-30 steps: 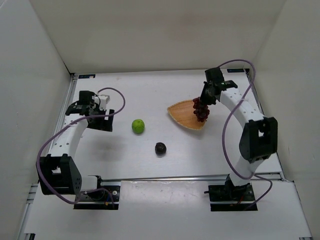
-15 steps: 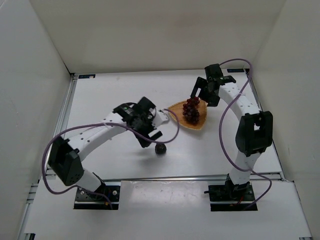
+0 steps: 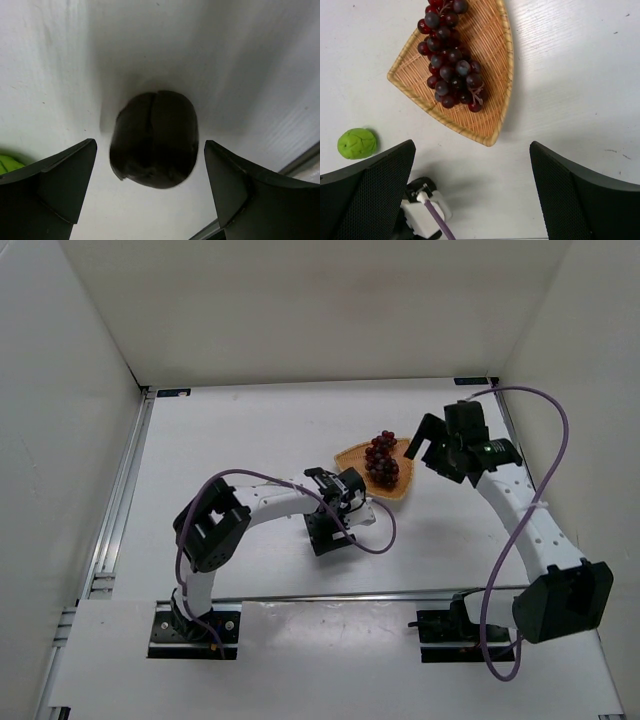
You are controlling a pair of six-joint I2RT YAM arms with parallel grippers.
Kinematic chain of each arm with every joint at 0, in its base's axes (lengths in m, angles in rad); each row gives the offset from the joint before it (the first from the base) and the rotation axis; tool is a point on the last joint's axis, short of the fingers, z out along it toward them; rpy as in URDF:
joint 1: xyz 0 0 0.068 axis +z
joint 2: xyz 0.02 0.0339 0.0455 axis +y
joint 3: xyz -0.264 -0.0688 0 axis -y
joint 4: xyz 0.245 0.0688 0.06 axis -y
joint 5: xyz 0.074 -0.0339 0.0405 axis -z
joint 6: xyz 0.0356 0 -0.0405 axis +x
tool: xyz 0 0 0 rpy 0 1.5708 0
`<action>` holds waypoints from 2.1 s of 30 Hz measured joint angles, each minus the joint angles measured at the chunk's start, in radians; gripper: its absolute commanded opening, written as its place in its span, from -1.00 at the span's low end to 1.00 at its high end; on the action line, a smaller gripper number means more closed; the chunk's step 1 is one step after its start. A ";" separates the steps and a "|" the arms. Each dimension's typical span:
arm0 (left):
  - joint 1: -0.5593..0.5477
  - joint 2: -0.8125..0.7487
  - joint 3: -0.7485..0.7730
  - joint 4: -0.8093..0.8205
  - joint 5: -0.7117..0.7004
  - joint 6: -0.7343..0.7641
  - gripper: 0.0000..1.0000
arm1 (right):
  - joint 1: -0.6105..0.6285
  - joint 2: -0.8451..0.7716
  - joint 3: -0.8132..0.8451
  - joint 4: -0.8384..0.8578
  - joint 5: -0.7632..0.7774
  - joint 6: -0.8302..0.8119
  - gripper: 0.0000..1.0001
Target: Place and organize the fake fruits in the fruit bowl
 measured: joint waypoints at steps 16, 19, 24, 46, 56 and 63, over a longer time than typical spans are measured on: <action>0.003 0.035 0.182 -0.058 -0.029 -0.003 -0.57 | -0.010 -0.139 -0.128 0.000 0.023 0.025 0.98; 0.003 0.040 0.310 -0.087 -0.049 0.019 -0.53 | -0.015 -0.154 -0.147 0.000 0.025 0.025 0.98; 0.012 0.060 0.465 0.006 -0.119 0.040 -0.53 | -0.043 -0.175 -0.193 0.002 0.026 0.033 0.98; 0.164 0.404 0.739 0.098 -0.124 -0.044 1.00 | -0.191 -0.248 -0.212 -0.002 0.029 -0.011 0.98; 0.169 0.210 0.739 0.093 -0.134 -0.103 1.00 | -0.105 -0.220 -0.187 -0.010 0.039 -0.087 0.98; 0.428 -0.181 0.606 0.144 -0.139 -0.143 1.00 | 0.243 0.111 0.051 -0.029 0.071 -0.117 0.98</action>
